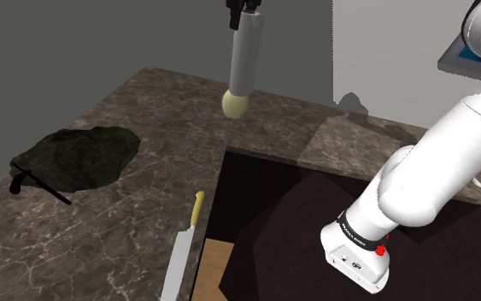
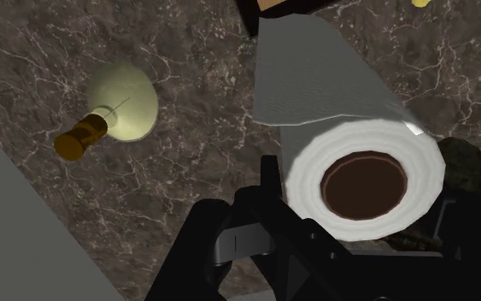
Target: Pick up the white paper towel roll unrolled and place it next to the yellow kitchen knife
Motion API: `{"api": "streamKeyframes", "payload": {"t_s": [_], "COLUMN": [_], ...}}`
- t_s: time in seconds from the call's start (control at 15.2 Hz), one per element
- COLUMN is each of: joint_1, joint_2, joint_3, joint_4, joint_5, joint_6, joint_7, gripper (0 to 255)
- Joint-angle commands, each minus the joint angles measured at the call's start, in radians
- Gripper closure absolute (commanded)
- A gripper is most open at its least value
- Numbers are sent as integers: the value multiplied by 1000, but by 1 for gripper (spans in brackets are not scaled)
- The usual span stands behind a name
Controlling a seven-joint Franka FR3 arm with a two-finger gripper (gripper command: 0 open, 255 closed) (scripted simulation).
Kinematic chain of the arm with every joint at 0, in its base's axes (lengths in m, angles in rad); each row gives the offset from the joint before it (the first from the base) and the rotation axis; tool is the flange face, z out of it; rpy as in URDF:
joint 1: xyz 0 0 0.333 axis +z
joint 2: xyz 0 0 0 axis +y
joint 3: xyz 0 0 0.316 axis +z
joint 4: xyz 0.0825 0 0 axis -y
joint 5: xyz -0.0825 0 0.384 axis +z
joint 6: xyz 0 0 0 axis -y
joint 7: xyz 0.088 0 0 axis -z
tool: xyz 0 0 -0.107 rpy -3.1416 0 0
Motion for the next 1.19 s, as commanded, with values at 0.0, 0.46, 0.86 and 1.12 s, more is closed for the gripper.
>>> {"api": "streamKeyframes", "payload": {"t_s": [0.0,0.46,0.86,1.12], "joint_1": [20,90,103,104], "joint_2": [-30,-85,-113,-131], "joint_3": [23,116,134,132], "joint_4": [-34,-86,-169,-244], "joint_5": [4,18,27,32], "joint_6": [2,-7,48,105], "joint_7": [45,207,239,238], "gripper": [255,255,255,255]}}
